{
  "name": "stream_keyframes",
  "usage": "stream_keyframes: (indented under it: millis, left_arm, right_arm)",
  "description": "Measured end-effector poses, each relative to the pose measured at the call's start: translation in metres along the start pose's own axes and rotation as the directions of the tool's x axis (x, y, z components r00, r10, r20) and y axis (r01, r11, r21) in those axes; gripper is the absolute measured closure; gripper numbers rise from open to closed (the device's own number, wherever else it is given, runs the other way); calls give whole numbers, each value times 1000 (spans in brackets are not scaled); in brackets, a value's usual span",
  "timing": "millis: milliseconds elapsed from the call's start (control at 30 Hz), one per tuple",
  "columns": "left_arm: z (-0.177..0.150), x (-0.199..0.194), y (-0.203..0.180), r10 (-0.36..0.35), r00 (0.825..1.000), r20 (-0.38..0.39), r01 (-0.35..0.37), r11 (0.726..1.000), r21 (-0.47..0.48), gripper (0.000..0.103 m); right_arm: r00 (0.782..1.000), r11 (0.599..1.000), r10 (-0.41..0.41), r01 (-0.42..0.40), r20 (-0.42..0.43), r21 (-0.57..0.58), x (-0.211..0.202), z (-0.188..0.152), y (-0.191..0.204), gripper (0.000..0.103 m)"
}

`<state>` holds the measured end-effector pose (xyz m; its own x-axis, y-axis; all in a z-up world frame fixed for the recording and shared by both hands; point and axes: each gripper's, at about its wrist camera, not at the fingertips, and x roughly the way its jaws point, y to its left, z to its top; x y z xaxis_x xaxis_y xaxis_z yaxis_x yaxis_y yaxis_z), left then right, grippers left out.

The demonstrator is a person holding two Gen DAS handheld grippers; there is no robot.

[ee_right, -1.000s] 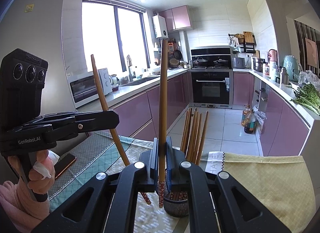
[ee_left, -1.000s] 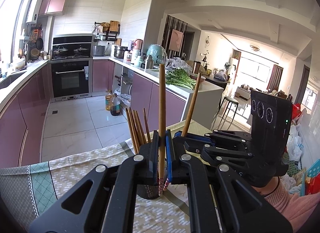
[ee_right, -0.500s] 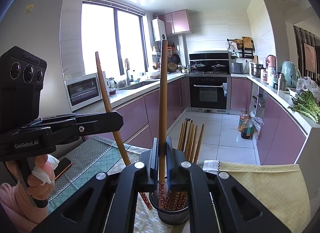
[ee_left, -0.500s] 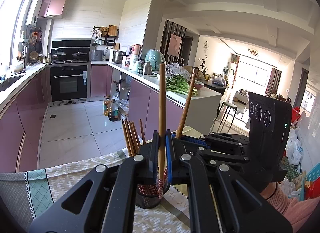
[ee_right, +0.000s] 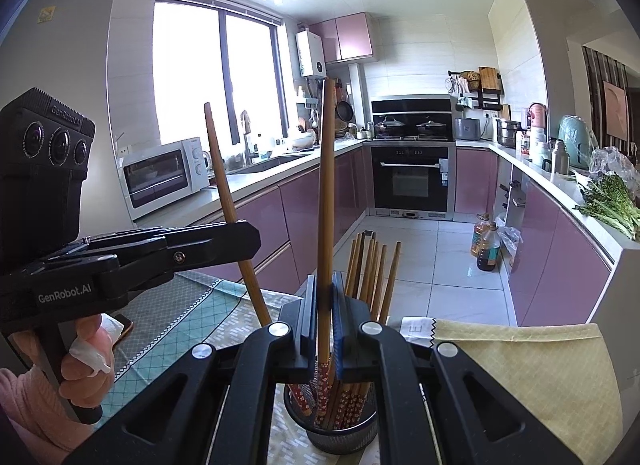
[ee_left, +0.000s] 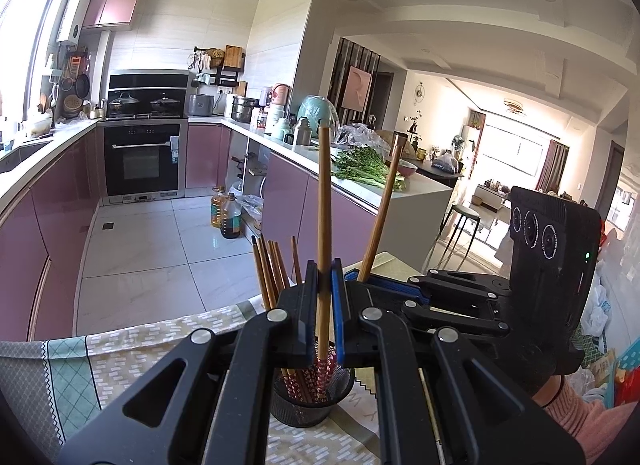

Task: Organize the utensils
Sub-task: 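Lower the chopstick into the cup with the left tool while the right tool inserts its own, then open the left tool to release the chopstick while the right tool releases its own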

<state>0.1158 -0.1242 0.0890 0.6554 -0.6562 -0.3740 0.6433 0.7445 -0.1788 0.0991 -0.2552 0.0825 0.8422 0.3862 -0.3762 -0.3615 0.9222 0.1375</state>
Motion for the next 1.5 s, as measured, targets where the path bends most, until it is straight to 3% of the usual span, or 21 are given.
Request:
stream_keyframes:
  millis: [900, 1500]
  left_arm:
    - [-11, 26, -4, 32, 993, -112, -29, 999, 24, 96]
    - [-23, 53, 7, 55, 976, -210, -54, 998, 11, 95]
  right_arm:
    - [996, 1000, -22, 23, -83, 13, 20, -17, -7, 97]
    - [986, 998, -13, 22, -164, 52, 39, -35, -16, 96]
